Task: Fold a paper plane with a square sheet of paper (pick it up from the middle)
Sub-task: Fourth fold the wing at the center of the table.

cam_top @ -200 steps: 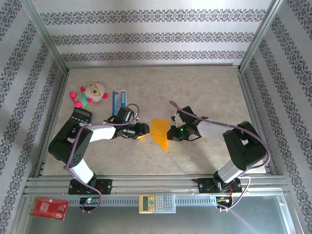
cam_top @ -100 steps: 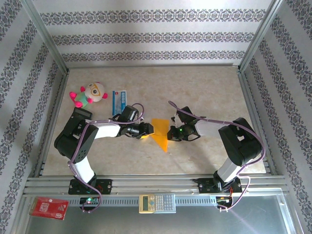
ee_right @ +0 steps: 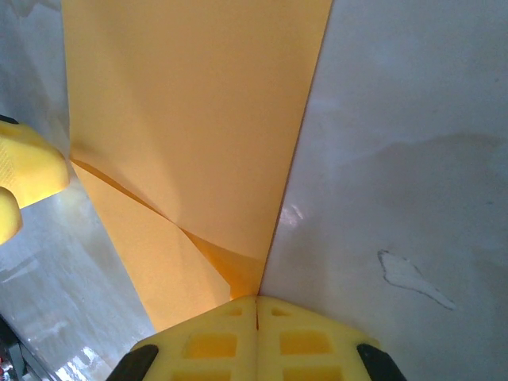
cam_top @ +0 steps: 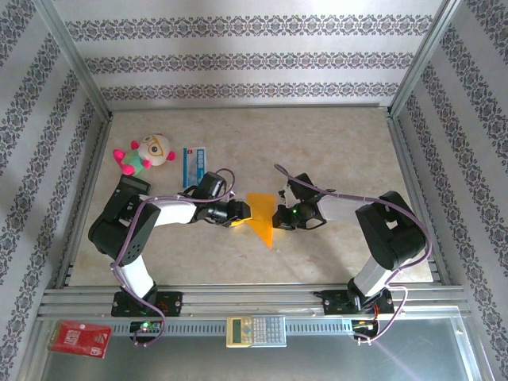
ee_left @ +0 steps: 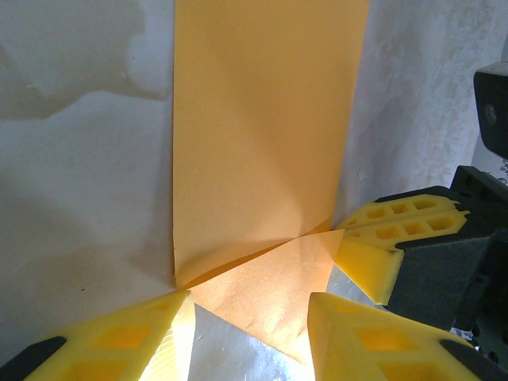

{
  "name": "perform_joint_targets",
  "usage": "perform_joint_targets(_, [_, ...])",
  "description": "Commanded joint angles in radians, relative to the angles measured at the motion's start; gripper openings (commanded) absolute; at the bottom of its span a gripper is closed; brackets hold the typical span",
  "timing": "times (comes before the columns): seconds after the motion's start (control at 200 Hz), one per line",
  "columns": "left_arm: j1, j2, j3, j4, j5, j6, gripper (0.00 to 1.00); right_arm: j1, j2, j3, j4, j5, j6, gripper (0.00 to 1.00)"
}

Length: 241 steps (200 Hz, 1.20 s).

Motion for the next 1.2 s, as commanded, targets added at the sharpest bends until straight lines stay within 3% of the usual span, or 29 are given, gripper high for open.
perform_joint_targets(0.0, [-0.011,-0.005,0.014,0.038,0.018,-0.006,0.41,0.001,0.041,0.008,0.029,0.039,-0.002,0.03])
perform_joint_targets(0.185, [-0.01,-0.013,-0.011,0.07,0.021,-0.044,0.39,0.0,0.044,0.007,0.028,0.04,-0.003,0.03])
perform_joint_targets(0.395, [-0.009,-0.041,0.017,-0.099,-0.105,-0.005,0.4,0.0,0.044,0.007,0.028,0.037,-0.005,0.02])
perform_joint_targets(0.809, [-0.014,0.047,0.063,-0.036,-0.002,-0.04,0.4,-0.002,0.049,0.007,0.027,0.036,-0.006,0.02])
perform_joint_targets(1.199, [-0.013,0.018,0.042,0.03,0.012,-0.063,0.37,-0.003,0.055,0.005,0.028,0.035,-0.008,0.02])
